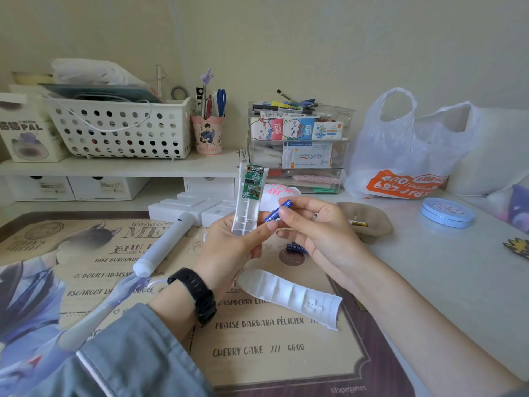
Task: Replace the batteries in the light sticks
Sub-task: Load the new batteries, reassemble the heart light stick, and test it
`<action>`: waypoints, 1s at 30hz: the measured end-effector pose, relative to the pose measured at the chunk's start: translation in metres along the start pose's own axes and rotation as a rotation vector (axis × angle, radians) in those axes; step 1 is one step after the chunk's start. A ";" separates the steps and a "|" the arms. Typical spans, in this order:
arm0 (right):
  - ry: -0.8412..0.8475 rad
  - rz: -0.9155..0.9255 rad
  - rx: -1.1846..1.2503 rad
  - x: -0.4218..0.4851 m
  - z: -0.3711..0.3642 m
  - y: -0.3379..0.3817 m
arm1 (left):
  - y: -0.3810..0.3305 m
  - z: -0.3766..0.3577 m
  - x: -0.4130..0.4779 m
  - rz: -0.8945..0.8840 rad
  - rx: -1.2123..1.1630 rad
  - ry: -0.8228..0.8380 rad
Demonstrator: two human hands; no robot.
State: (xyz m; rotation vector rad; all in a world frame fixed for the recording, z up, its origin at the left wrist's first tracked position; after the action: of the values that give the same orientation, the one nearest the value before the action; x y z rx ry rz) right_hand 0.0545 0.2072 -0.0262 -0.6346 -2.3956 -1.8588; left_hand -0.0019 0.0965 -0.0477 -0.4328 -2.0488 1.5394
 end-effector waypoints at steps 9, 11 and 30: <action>-0.111 0.098 -0.280 0.003 0.012 0.011 | 0.019 -0.009 0.000 0.224 -0.240 0.033; -0.079 0.087 -0.318 0.002 0.008 0.010 | 0.021 -0.006 0.000 0.237 -0.276 0.005; -0.035 0.137 -0.430 0.000 0.001 0.008 | 0.024 -0.008 0.000 0.226 -0.239 0.094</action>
State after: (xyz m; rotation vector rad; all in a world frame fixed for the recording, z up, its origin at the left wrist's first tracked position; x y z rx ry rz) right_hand 0.0575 0.2097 -0.0186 -0.8356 -1.9169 -2.3310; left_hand 0.0015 0.1095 -0.0688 -0.8366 -2.1775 1.3705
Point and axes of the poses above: each hand's wrist, its own x-axis towards the middle knuckle, its own z-axis out of the back of the hand, y = z × x, the point moved 10 cm from there along x, towards the middle knuckle, and after that the axes turned 1 degree about y, right-handed, at the moved point
